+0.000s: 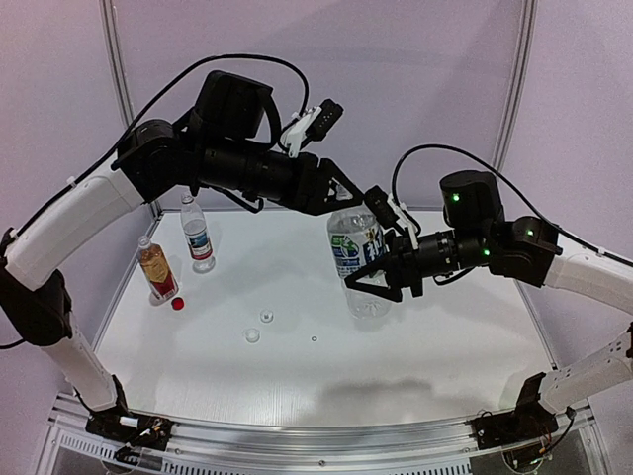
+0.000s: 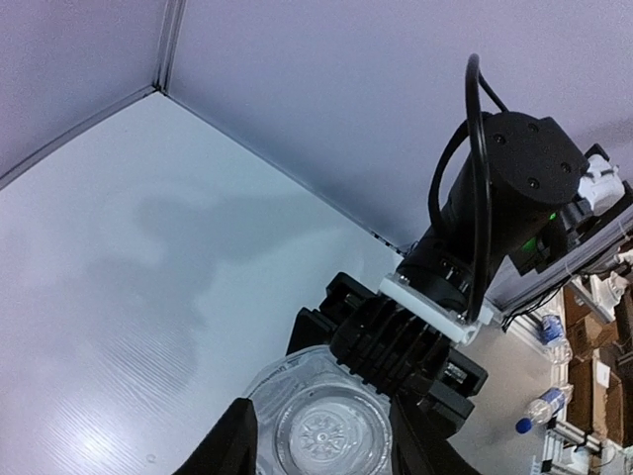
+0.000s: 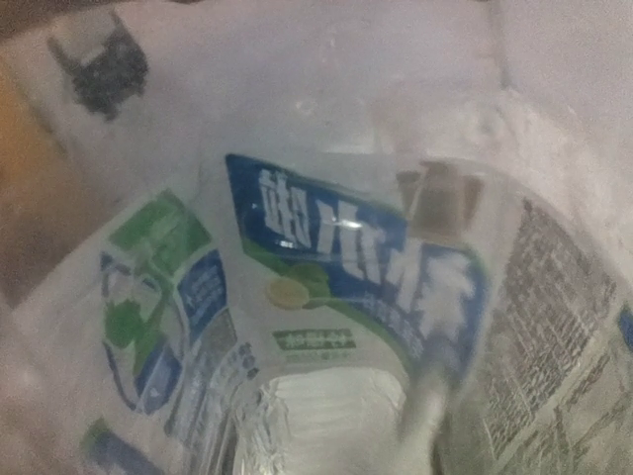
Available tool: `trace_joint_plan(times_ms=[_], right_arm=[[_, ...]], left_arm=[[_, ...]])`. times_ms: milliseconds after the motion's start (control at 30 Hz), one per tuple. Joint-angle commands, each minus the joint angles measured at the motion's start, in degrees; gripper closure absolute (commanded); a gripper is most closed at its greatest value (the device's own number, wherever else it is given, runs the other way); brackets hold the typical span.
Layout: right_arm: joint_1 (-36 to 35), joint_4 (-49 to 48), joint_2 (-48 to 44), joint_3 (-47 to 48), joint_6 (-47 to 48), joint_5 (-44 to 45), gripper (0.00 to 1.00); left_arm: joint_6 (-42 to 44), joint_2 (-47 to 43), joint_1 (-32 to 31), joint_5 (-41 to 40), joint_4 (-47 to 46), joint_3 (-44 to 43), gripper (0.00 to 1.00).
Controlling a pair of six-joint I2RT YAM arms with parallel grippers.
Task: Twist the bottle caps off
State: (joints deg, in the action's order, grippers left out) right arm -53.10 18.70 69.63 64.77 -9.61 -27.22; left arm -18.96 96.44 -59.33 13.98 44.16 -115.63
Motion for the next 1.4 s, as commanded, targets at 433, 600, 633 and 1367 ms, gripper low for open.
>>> trace_joint_plan(times_ms=[433,600,633,1367], right_arm=[[-0.5,-0.6,-0.9,1.0,-1.0,3.4,0.01],[-0.6,-0.1,-1.6,0.5,-1.6,7.1,0.01],[-0.5,0.0,-1.9,0.3,-1.4,7.9,0.01],[-0.5,5.2,-18.7,-10.7,-2.5,25.8,0.01]], left_arm=[[-1.6,-2.8,-0.5,-4.7,-2.5,4.3,0.94],[-1.5,-3.9,-0.5,-8.5,-2.7,6.4,0.94],[-1.5,-4.0,-0.5,-10.1,-2.5,6.8,0.94],[7.7,2.0,11.4,-40.6,-14.8,16.6,1.00]])
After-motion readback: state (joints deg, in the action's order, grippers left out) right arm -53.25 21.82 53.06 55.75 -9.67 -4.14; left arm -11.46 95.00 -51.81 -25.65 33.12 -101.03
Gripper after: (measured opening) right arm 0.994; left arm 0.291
